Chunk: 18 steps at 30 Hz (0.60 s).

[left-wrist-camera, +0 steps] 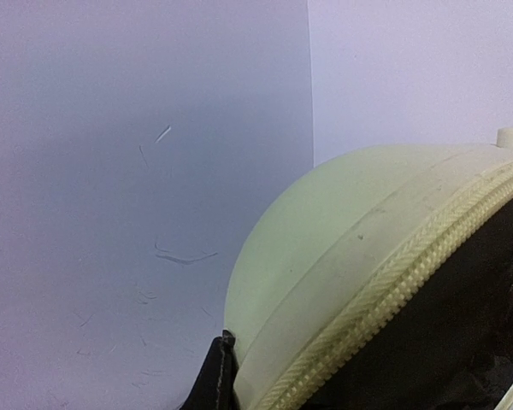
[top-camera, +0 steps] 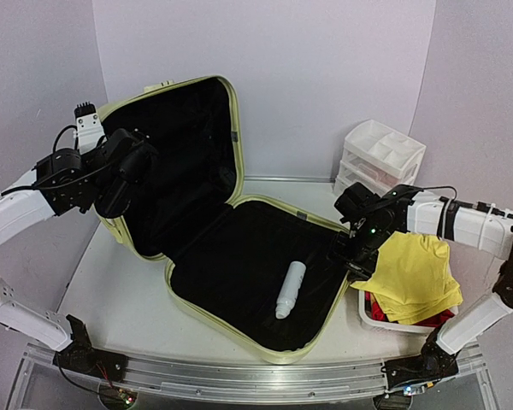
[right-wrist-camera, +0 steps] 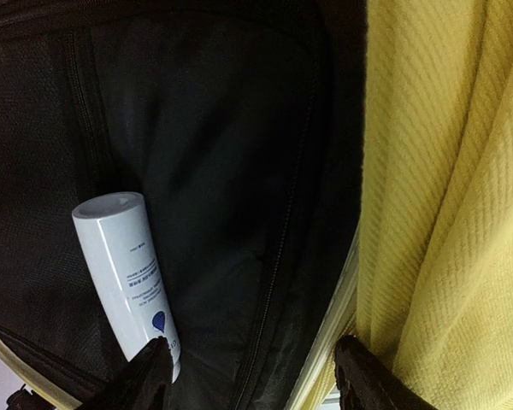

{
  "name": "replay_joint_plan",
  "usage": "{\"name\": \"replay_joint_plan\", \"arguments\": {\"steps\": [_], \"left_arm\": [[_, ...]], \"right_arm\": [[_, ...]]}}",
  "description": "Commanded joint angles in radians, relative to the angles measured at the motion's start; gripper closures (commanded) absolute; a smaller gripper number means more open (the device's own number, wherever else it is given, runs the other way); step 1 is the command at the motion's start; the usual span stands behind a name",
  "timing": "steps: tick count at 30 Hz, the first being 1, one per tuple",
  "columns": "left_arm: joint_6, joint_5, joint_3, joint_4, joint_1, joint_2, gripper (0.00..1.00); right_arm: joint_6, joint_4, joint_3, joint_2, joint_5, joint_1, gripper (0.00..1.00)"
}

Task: Open, take out, and arrange the luggage
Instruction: Move the opened luggage to the center of the board.

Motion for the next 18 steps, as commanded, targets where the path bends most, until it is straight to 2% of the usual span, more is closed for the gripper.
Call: {"name": "replay_joint_plan", "arguments": {"steps": [1, 8, 13, 18], "left_arm": [[-0.053, -0.052, 0.036, 0.114, -0.091, -0.027, 1.00], [-0.054, -0.047, 0.026, 0.116, -0.092, -0.044, 1.00], [-0.043, -0.047, 0.033, 0.117, -0.092, -0.041, 0.99], [-0.017, -0.056, 0.047, 0.116, -0.093, -0.029, 0.99]], "right_arm": [[0.048, 0.053, -0.002, 0.050, 0.011, 0.037, 0.36], [0.047, 0.140, -0.035, 0.095, 0.010, 0.042, 0.42], [0.028, 0.238, -0.006, 0.153, -0.024, 0.046, 0.47], [0.028, 0.315, 0.064, 0.215, -0.028, 0.055, 0.48]]}}
